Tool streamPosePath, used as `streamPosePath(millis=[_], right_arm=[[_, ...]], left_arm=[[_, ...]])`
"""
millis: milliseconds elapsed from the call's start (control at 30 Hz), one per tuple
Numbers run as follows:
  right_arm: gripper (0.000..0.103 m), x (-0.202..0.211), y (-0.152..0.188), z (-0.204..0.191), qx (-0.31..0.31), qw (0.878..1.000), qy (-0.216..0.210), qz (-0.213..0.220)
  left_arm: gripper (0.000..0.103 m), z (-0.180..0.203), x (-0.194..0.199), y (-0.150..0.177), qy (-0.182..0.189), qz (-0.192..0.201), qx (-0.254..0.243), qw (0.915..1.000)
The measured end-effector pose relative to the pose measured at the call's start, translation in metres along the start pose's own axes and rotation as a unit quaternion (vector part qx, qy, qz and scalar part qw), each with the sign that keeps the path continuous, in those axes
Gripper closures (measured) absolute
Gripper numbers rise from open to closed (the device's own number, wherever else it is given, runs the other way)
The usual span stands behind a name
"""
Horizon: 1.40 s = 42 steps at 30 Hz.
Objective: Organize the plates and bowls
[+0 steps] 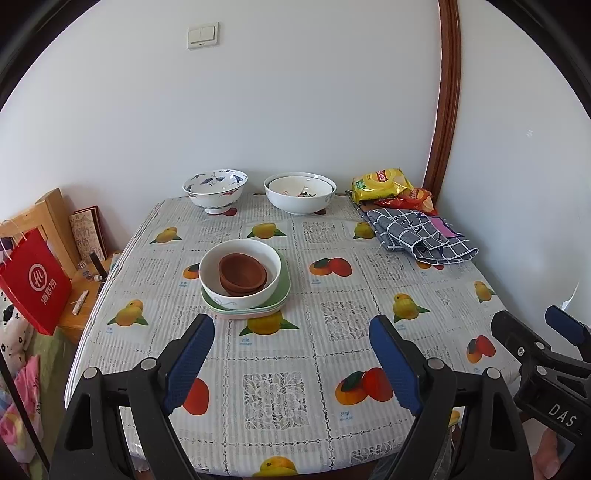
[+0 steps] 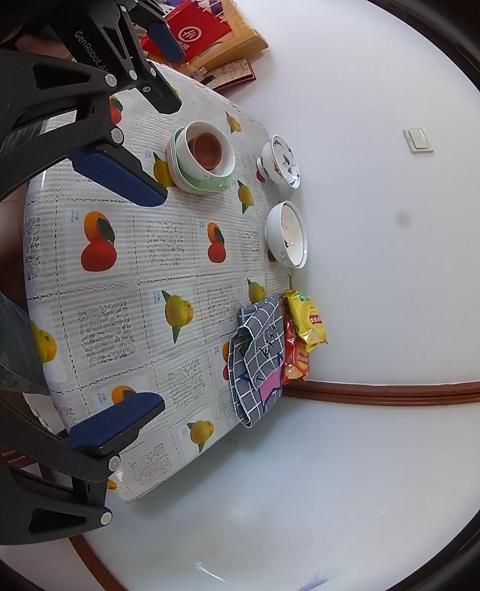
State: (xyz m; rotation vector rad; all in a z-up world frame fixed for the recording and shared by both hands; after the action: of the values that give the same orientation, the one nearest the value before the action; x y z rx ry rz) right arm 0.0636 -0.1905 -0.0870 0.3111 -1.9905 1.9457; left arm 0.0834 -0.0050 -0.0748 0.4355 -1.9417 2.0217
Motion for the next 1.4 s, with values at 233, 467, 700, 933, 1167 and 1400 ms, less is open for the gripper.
streamPosePath(millis=[233,467,700,933,1167,1400], right_arm=[[0.003,0.0009,-0.0007,0.0,-0.002,1.0,0.0,0.0],[0.003,0.002,-0.0017,0.0008,-0.004,1.0,-0.001,0.001],[0.003,0.0021,-0.0026,0.003,-0.003,1.0,-0.002,0.003],[0.003,0.0007,-0.0031,0.0024,-0.003,1.0,-0.002,0.003],[0.003,0.0017,-0.0036,0.0009,-0.004,1.0,-0.003,0.006],[0.003,0.002,-0.0034,-0.001,-0.002,1.0,-0.004,0.006]], left_arm=[[0.018,0.0003,0.0018,-0.0004,-0.001,0.003,0.0,1.0],[0.017,0.002,0.001,0.0011,-0.001,-0.001,-0.004,1.0],[0.018,0.0017,-0.0005,0.0038,-0.003,-0.004,-0.006,1.0],[0.017,0.0009,-0.0009,0.0036,-0.003,-0.003,-0.005,1.0],[0.018,-0.0005,-0.0014,0.0037,-0.004,-0.005,-0.005,1.0],[0.017,-0.0002,-0.0009,0.0035,-0.003,-0.005,-0.005,1.0]])
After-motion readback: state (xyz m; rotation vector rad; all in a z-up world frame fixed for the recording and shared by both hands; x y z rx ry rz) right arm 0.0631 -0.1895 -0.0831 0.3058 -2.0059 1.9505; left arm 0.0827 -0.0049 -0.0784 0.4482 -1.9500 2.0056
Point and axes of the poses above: each gripper's, at about its wrist camera, not at the fingertips, and x roughly against the way its jaws point, z to its right, y to its underside, the point moved 10 cm from there along -x, roughly the way its jaws point, and after that the axes turned 14 degrees about z, right-handed, at the moved point
